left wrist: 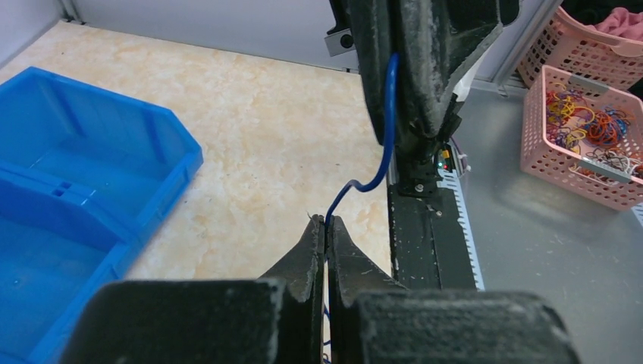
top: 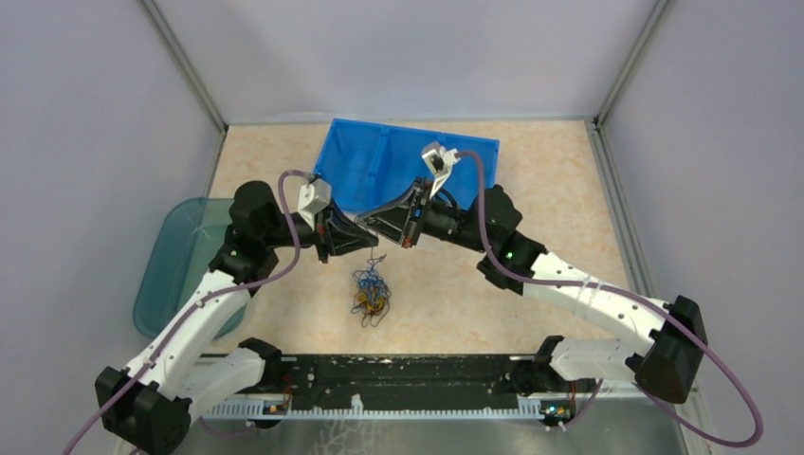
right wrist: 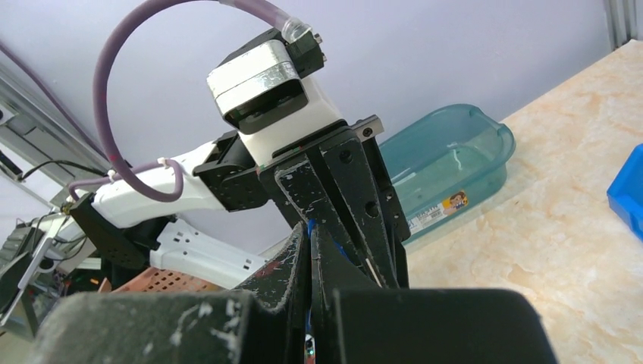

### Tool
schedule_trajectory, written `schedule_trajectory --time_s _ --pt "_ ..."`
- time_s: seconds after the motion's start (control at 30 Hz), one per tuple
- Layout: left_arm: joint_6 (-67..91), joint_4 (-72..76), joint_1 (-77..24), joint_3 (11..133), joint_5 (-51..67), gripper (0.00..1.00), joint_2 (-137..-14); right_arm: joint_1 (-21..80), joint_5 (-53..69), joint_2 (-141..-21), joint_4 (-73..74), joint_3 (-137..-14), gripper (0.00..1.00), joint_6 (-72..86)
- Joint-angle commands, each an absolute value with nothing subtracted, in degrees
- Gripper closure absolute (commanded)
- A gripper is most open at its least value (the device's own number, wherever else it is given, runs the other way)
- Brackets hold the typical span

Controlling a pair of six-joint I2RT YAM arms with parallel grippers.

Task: Untangle the cables
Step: Untie the cable.

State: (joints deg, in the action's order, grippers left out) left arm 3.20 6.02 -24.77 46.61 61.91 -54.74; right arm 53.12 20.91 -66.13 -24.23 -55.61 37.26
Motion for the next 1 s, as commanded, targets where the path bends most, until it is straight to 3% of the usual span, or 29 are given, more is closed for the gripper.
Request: schedule_trajectory --time_s 0.0,0.03,0.07,0.17,0.27,0.37,0.57,0.97 --pt "3.04 6.5 -25.22 48.66 65.89 1.0 -54.29 53.47 20.37 -66.09 -26.73 -59.47 1.0 36.7" --pt "3.16 6.09 -25.22 48.93 65.4 1.0 -54.05 53.4 20.08 -65.95 -26.31 -59.5 1.0 36.35" --pt "3.57 5.99 -25.17 49.02 64.83 1.0 -53.7 53.41 19.66 -65.61 -25.6 -59.36 0.91 35.74" --pt "5.06 6.04 -25.19 49.49 62.26 1.0 -52.11 53.27 18.51 -63.44 -23.4 -58.02 0.49 32.16" --pt "6.19 6.41 -25.21 50.38 57.96 1.0 -50.28 52.77 16.92 -59.23 -20.22 -54.77 0.31 27.11" --pt "7.36 5.58 -25.17 51.48 54.29 1.0 -49.21 52.73 15.43 -54.44 -19.54 -49.43 0.26 21.54" --pt "9.6 4.16 -25.2 53.44 50.71 1.0 -48.08 52.74 13.97 -50.29 -18.7 -43.91 0.25 13.89" --pt "11.19 0.73 -25.18 58.82 49.86 1.0 -50.35 54.73 18.54 -67.11 -33.86 -49.93 0.29 12.23"
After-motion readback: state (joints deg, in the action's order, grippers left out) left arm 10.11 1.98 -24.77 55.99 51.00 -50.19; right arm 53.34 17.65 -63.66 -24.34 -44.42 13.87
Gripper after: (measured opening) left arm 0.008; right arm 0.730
